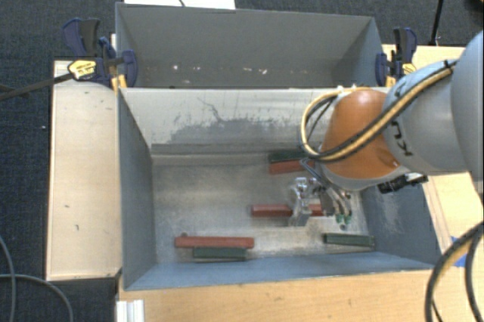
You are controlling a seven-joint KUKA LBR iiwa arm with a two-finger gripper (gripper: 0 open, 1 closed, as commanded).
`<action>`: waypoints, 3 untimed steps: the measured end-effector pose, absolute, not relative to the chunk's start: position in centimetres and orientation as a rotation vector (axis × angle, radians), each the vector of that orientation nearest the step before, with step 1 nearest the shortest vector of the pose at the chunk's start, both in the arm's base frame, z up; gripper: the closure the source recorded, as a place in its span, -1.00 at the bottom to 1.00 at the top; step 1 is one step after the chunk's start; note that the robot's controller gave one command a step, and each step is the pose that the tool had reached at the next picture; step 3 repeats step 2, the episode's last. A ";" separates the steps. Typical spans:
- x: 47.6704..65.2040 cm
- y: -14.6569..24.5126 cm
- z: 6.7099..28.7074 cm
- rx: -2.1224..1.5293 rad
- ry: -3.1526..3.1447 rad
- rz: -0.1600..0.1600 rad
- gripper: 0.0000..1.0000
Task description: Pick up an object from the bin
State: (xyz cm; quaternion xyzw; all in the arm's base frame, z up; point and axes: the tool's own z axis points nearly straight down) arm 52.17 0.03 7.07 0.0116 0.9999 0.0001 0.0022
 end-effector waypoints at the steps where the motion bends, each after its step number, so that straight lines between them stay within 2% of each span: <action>1: 52.2 0.0 7.1 0.036 3.137 0.000 1.00; 3: 52.1 0.0 7.3 0.035 3.140 0.000 1.00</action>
Offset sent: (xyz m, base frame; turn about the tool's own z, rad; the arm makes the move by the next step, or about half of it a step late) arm 0.0000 0.0001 0.1060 0.0000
